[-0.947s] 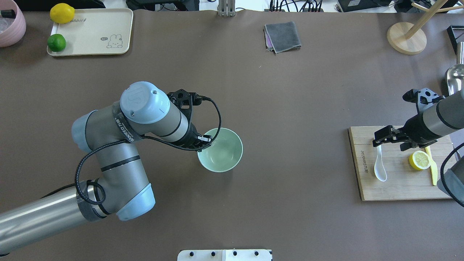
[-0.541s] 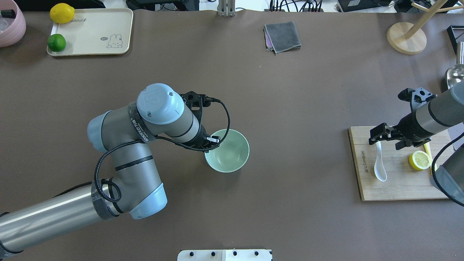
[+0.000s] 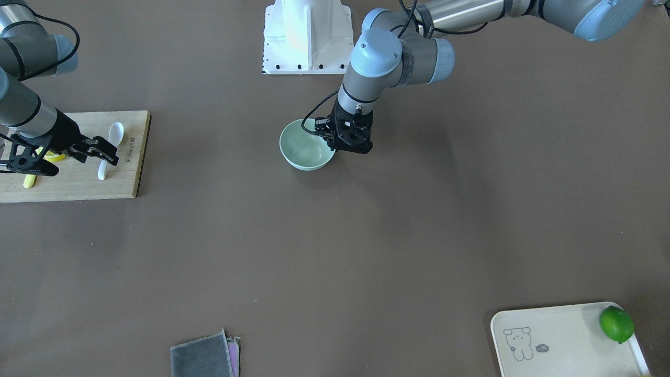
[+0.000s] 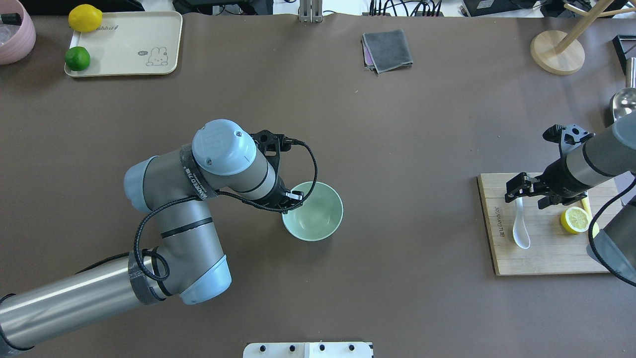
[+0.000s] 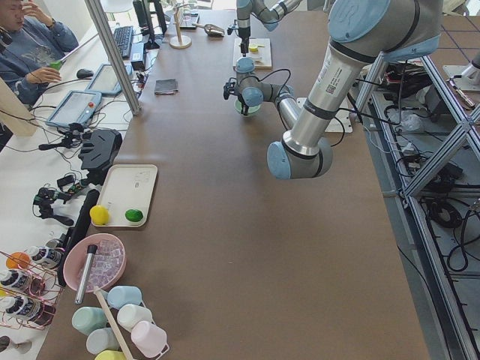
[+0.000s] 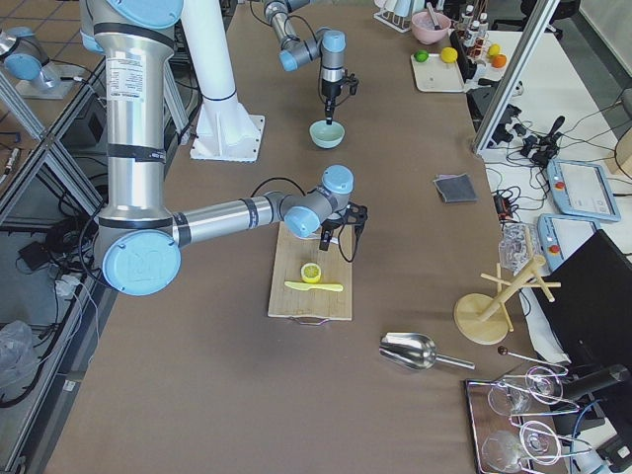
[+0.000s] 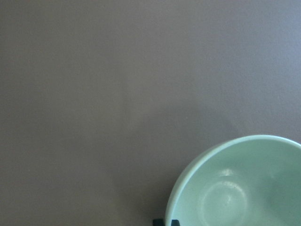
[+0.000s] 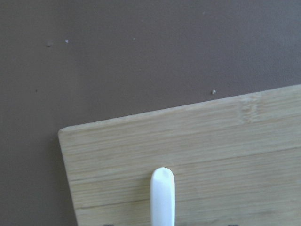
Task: Place spoon in bowl
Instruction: 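Release the bowl with the left gripper while the right grasps the white spoon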
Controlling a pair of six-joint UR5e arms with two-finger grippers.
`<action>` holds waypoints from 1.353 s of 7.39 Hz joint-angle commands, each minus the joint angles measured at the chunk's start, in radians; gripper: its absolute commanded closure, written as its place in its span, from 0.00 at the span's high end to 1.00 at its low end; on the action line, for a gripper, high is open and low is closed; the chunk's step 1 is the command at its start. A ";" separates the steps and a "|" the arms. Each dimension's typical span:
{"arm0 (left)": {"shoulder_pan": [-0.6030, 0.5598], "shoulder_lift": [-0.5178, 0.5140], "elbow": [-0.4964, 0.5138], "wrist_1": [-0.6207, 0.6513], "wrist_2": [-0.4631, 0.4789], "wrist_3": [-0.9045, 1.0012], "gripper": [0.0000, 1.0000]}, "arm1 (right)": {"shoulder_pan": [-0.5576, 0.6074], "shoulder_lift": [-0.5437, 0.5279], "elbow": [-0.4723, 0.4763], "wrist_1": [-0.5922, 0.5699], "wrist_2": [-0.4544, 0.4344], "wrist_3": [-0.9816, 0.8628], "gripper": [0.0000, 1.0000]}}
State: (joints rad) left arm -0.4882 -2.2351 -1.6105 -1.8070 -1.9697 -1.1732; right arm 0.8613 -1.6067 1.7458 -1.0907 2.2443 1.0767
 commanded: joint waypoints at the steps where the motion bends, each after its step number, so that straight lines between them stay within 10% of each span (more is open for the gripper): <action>1: 0.010 0.006 -0.006 0.000 0.000 -0.006 0.00 | -0.008 -0.001 0.000 0.000 0.000 0.000 0.80; 4: -0.004 0.017 -0.014 0.002 0.002 -0.002 0.03 | -0.013 -0.002 0.000 0.000 0.000 0.000 0.73; 5: -0.009 0.025 -0.020 0.002 0.003 -0.002 0.55 | -0.014 -0.004 0.000 0.000 0.000 0.000 0.70; 7: -0.010 0.032 -0.045 0.002 0.031 0.000 0.95 | -0.016 -0.007 -0.002 0.000 -0.002 0.000 0.66; 9: -0.012 0.072 -0.116 0.002 0.031 0.000 0.96 | -0.022 -0.005 0.000 0.002 0.000 0.002 0.47; 10: -0.013 0.081 -0.126 0.003 0.031 0.000 0.96 | -0.022 -0.005 0.000 0.002 0.000 0.002 0.19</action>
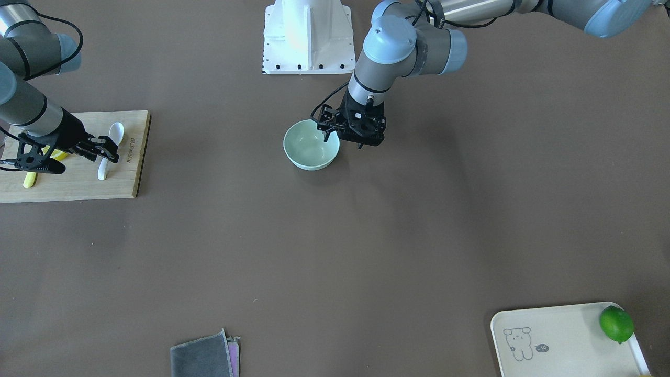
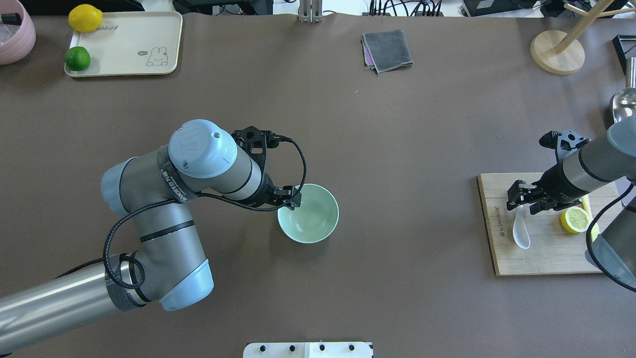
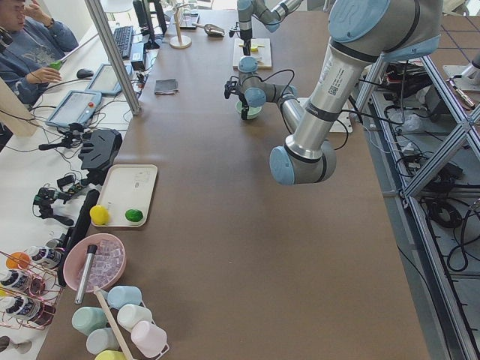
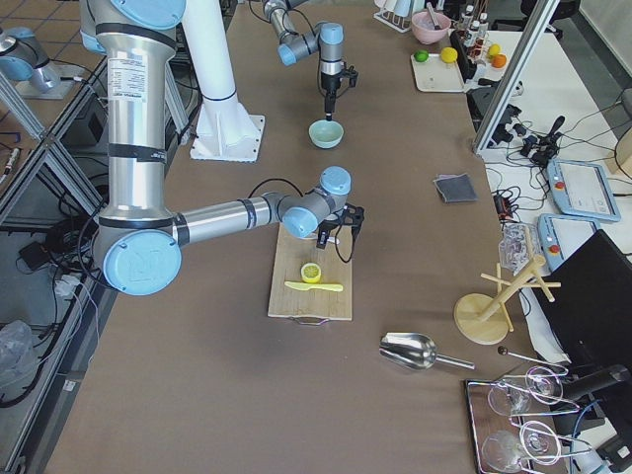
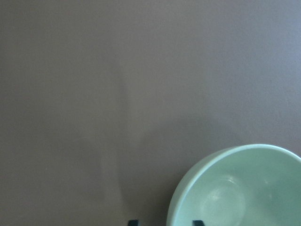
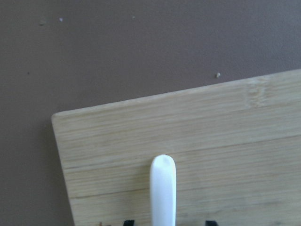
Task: Place spoon in bowl
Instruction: 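Release the bowl with the left gripper while the right grasps the white spoon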
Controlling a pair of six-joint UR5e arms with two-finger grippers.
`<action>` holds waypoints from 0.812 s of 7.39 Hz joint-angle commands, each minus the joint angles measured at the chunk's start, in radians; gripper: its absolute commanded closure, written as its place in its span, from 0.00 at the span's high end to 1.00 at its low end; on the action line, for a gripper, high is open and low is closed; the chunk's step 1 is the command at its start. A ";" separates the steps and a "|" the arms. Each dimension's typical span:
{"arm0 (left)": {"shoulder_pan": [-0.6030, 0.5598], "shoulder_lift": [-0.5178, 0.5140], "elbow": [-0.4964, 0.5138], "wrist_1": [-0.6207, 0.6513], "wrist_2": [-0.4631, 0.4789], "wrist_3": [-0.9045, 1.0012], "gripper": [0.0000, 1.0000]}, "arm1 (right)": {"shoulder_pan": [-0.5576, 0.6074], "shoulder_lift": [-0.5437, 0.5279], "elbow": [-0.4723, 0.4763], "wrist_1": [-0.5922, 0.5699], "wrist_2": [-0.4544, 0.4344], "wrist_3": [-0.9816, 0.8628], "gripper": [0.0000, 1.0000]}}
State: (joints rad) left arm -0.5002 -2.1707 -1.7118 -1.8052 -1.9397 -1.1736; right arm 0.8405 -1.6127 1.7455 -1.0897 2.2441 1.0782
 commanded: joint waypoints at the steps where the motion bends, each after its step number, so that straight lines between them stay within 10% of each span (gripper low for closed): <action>1: -0.007 0.019 -0.031 0.000 0.001 0.000 0.96 | -0.003 0.001 0.000 0.001 0.000 -0.001 0.00; 6: -0.119 0.173 -0.240 0.067 -0.080 0.154 0.97 | -0.006 0.023 0.104 -0.037 0.000 0.000 0.00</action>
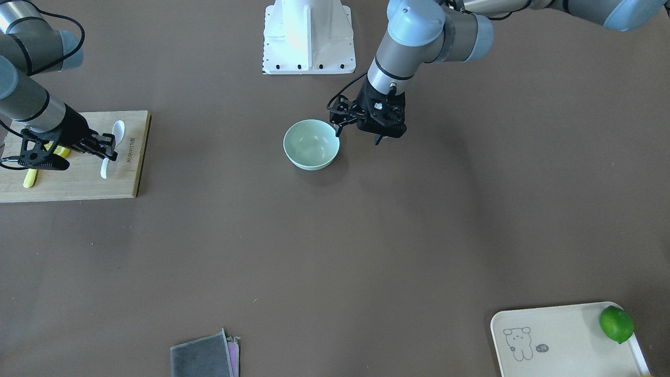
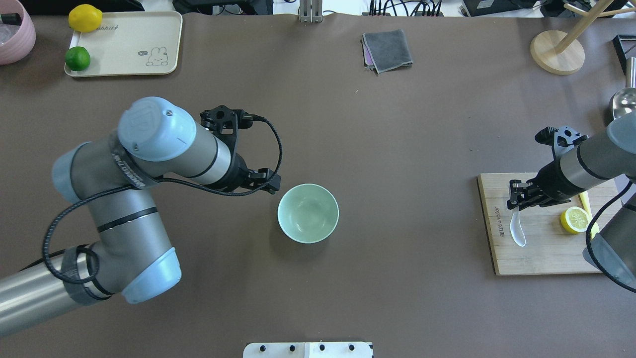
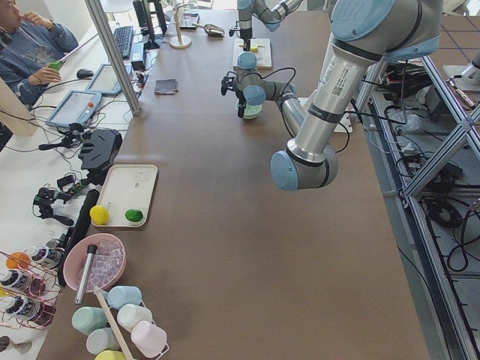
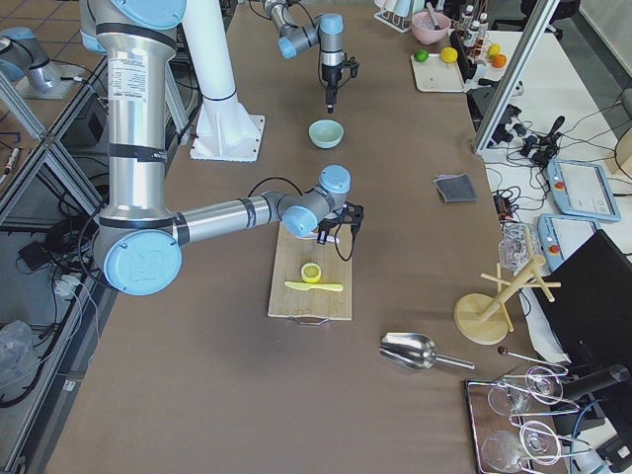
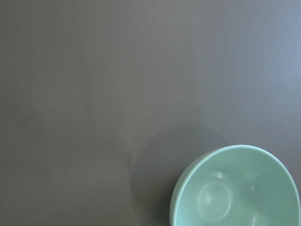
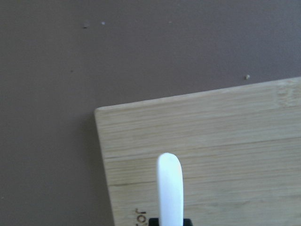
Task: Place spoon in bowl
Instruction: 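Carry the white spoon with the right gripper and lower it into the bowl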
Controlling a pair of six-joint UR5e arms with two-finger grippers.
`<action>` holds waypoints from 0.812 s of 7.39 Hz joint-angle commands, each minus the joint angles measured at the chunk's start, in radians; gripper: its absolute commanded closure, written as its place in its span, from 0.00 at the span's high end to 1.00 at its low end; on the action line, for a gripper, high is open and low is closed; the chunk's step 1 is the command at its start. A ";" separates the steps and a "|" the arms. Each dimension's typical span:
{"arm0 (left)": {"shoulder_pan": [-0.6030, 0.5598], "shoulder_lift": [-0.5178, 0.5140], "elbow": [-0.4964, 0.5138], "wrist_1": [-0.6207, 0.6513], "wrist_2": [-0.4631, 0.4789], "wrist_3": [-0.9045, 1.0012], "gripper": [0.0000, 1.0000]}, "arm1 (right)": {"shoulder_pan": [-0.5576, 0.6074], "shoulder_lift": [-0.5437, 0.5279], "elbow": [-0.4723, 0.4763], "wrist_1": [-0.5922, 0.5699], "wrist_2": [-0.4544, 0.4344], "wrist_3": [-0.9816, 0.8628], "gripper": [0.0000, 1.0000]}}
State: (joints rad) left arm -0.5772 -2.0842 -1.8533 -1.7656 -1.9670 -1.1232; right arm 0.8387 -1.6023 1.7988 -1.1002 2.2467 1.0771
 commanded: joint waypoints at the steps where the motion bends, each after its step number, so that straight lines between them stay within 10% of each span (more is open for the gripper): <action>1: -0.120 0.175 -0.137 0.026 -0.108 0.184 0.97 | -0.007 0.097 0.097 -0.124 -0.024 0.032 0.00; 6: -0.500 0.521 -0.159 0.021 -0.297 0.775 0.97 | -0.279 0.601 -0.008 -0.325 -0.268 0.433 0.00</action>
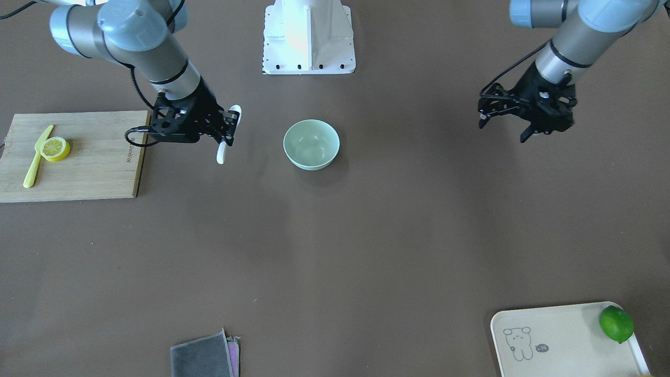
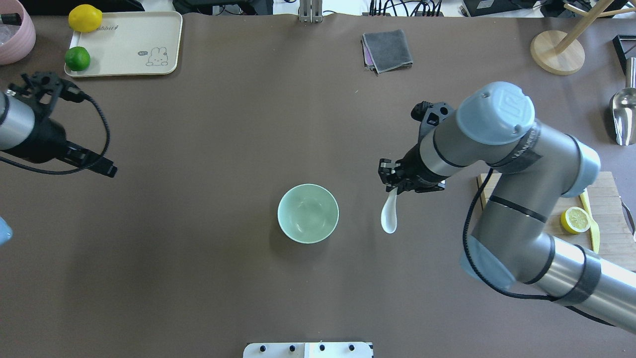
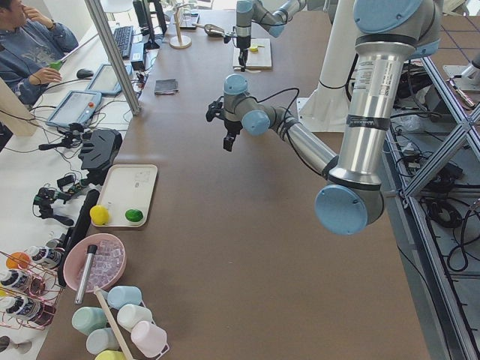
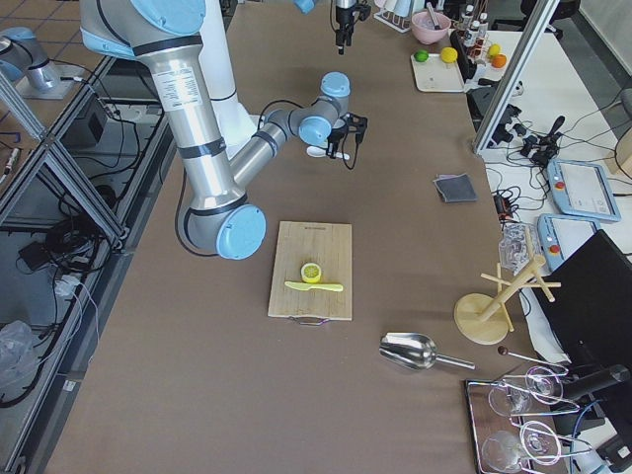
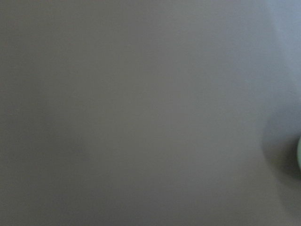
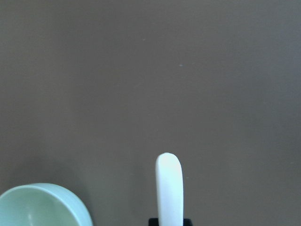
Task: Place spoon in bowl
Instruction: 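Carry the white spoon with the right gripper and lower it into the bowl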
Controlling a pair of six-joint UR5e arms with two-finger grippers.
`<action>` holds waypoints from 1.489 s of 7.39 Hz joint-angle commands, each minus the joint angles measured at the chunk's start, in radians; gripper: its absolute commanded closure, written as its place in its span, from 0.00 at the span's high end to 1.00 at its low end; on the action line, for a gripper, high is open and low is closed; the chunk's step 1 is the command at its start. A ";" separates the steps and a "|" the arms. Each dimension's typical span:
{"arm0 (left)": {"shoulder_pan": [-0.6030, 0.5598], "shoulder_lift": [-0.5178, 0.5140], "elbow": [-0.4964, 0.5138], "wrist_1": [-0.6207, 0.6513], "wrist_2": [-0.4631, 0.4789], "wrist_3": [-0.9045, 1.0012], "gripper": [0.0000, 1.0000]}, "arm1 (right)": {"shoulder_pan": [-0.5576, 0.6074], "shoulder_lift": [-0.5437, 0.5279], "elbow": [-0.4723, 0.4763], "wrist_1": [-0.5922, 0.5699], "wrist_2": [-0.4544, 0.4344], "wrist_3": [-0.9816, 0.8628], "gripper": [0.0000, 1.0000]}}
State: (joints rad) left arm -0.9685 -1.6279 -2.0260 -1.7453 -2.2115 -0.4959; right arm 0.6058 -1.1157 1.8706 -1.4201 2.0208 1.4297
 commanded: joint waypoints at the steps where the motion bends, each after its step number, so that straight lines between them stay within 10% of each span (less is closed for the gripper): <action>1: -0.166 0.085 0.021 0.007 -0.097 0.224 0.97 | -0.087 0.188 -0.152 0.003 -0.112 0.103 0.00; 4: -0.176 0.083 0.032 0.003 -0.112 0.230 0.97 | -0.139 0.260 -0.232 0.009 -0.177 0.129 0.00; 5: -0.177 0.080 0.033 0.003 -0.112 0.230 0.97 | -0.141 0.258 -0.232 0.007 -0.177 0.133 0.18; 6: -0.171 0.069 0.038 0.003 -0.112 0.221 0.97 | -0.141 0.254 -0.231 0.007 -0.177 0.136 0.79; 7: -0.173 0.068 0.035 0.003 -0.112 0.221 0.97 | -0.114 0.245 -0.229 0.007 -0.169 0.123 0.99; 11: -0.188 0.075 0.049 0.003 -0.111 0.234 0.97 | 0.062 -0.038 0.043 -0.008 0.033 -0.018 1.00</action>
State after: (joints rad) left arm -1.1475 -1.5558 -1.9806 -1.7426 -2.3235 -0.2671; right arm 0.5919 -1.0233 1.7855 -1.4219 1.9705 1.4815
